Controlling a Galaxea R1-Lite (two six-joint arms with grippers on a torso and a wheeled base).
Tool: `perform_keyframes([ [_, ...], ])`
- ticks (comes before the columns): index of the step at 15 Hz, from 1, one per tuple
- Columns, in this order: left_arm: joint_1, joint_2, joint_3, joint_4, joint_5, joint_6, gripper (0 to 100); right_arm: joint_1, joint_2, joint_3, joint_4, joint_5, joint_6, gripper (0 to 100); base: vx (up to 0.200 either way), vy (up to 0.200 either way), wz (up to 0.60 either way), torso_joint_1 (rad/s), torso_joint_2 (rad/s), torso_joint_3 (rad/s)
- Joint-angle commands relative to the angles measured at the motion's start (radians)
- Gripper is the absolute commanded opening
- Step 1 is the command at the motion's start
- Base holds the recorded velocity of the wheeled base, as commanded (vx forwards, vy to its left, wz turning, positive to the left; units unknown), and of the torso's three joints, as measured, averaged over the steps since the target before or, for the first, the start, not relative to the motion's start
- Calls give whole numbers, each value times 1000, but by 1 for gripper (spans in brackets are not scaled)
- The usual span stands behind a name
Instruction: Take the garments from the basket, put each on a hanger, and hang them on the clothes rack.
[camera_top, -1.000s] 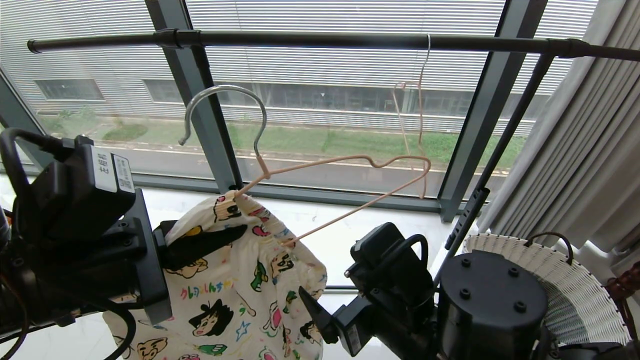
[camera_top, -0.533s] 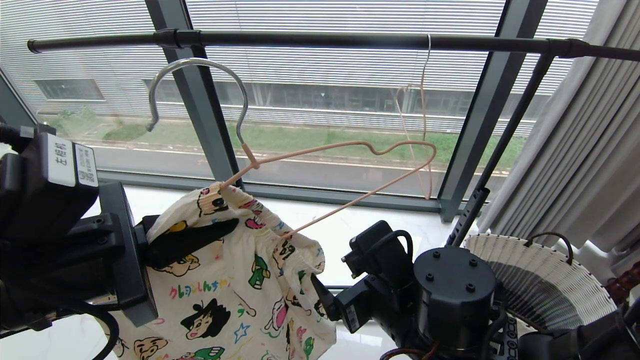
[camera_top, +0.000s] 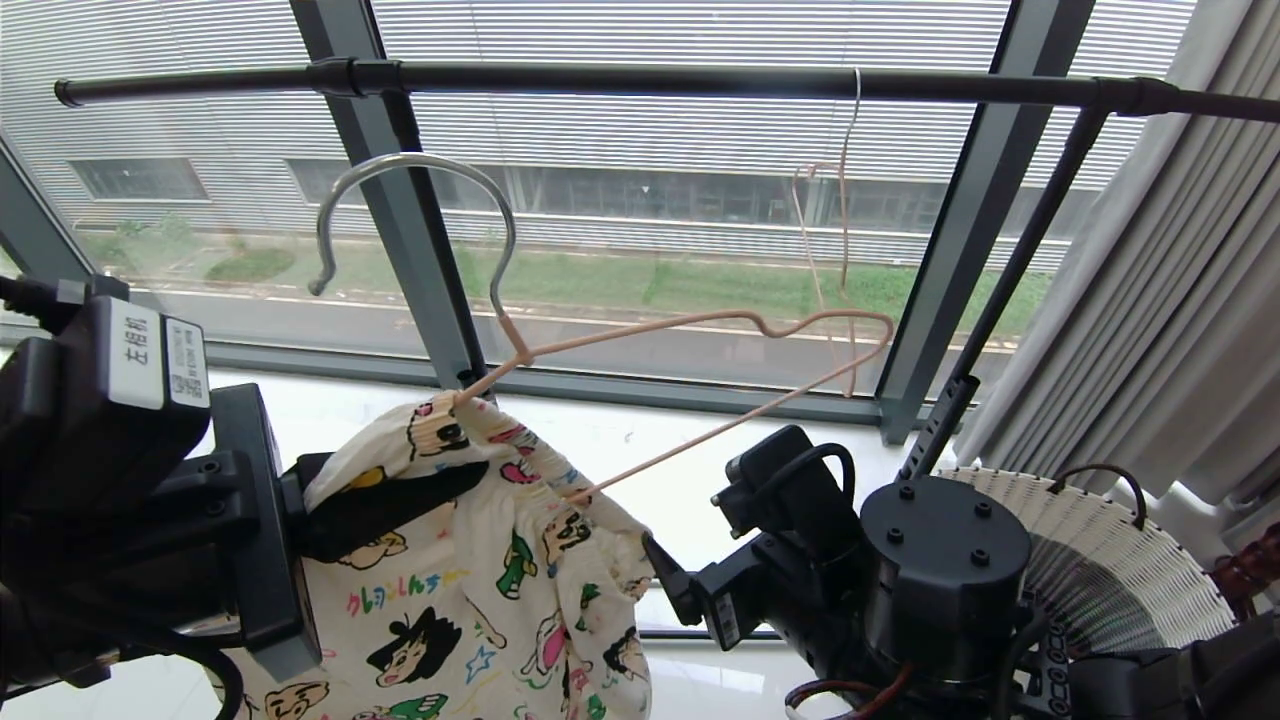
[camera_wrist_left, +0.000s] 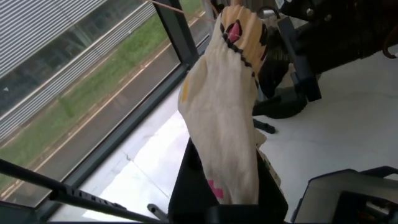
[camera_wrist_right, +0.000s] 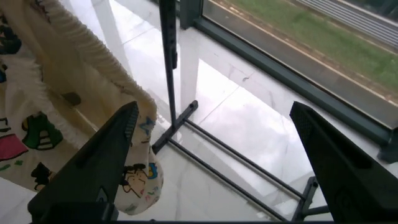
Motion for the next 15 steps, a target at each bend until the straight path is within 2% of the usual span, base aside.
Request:
perform_keyframes([
  [1,-45,1,1,-1,3,0,0,36,12,0,0,0,-3,100,0,0,0,0,0,0],
  [6,-73,-5,1,-1,23,0,0,45,69,6,0,-4,0,100,0,0,0,0,0,0],
  [8,-70,-13,5,-1,60,-3,0,-12,61,17,0,-40,-3,100,0,0,0,0,0,0],
  [12,-51,-10,50,-1,106,-5,0,-137,-14,58,-5,-40,-87,100,0,0,0,0,0,0],
  [15,-34,12,82,1,198,-6,0,-211,-34,147,-112,-33,-151,100,0,0,0,0,0,0],
])
